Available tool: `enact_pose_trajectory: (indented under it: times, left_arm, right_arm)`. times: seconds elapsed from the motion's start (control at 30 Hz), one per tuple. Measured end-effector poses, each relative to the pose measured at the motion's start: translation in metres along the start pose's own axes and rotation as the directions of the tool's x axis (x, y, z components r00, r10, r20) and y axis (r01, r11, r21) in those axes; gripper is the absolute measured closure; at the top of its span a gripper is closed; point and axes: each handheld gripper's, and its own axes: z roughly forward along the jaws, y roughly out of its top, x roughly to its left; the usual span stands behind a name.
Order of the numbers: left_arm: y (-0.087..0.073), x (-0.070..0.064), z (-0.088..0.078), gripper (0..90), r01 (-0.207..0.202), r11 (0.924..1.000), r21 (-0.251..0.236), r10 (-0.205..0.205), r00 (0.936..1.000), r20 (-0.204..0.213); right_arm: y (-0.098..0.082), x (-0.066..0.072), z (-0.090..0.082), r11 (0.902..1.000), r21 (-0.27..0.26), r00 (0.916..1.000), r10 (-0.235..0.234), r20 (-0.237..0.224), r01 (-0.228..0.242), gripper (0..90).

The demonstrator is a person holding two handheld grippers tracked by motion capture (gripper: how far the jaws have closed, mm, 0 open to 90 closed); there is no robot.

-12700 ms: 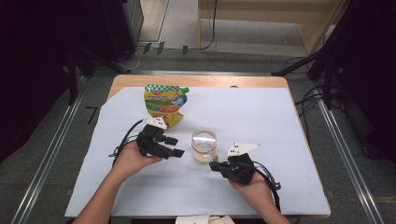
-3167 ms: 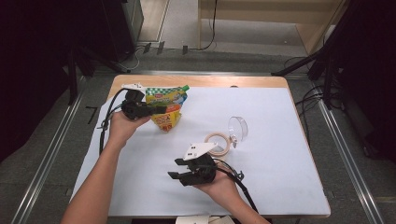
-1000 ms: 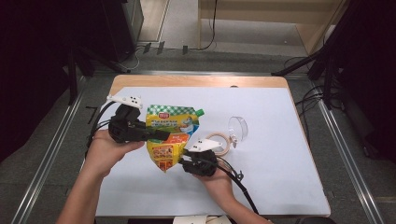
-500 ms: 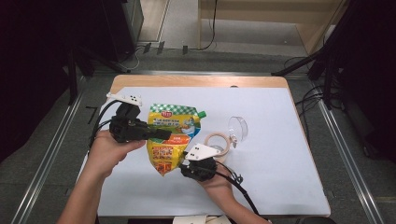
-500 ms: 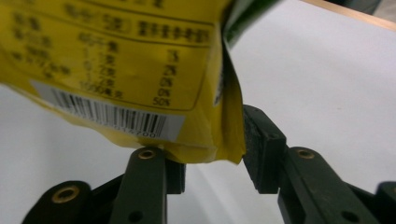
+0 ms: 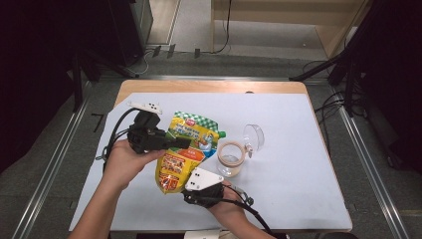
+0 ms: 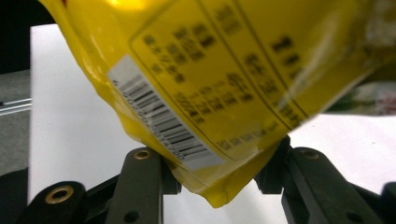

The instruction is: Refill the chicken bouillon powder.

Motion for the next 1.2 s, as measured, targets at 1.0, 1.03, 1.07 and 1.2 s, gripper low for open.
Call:
enact_pose_trajectory:
  times: [1.0, 1.03, 1.07, 1.2]
  left_arm:
    - [0.012, -0.008, 0.056, 71.1, 0.004, 0.9937, 0.112, 0.005, 0.9965, -0.083]
    - [0.013, -0.006, 0.057, 71.1, 0.012, 0.9935, 0.113, -0.004, 0.9975, -0.071]
    - [0.014, -0.005, 0.058, 70.7, 0.022, 0.9934, 0.113, -0.015, 0.9982, -0.058]
    - [0.018, -0.001, 0.063, 69.1, 0.052, 0.9918, 0.117, -0.049, 0.9983, -0.033]
  right_arm:
    - [0.009, -0.002, -0.006, 0.9772, 0.034, 0.9645, 0.212, -0.157, -0.210, 59.8]
    - [0.009, -0.002, -0.007, 0.9757, 0.037, 0.9622, 0.219, -0.161, -0.216, 59.8]
    - [0.009, -0.004, -0.007, 0.9746, 0.034, 0.9610, 0.224, -0.162, -0.221, 59.8]
    - [0.012, -0.007, -0.009, 0.9673, 0.043, 0.9517, 0.254, -0.173, -0.250, 59.6]
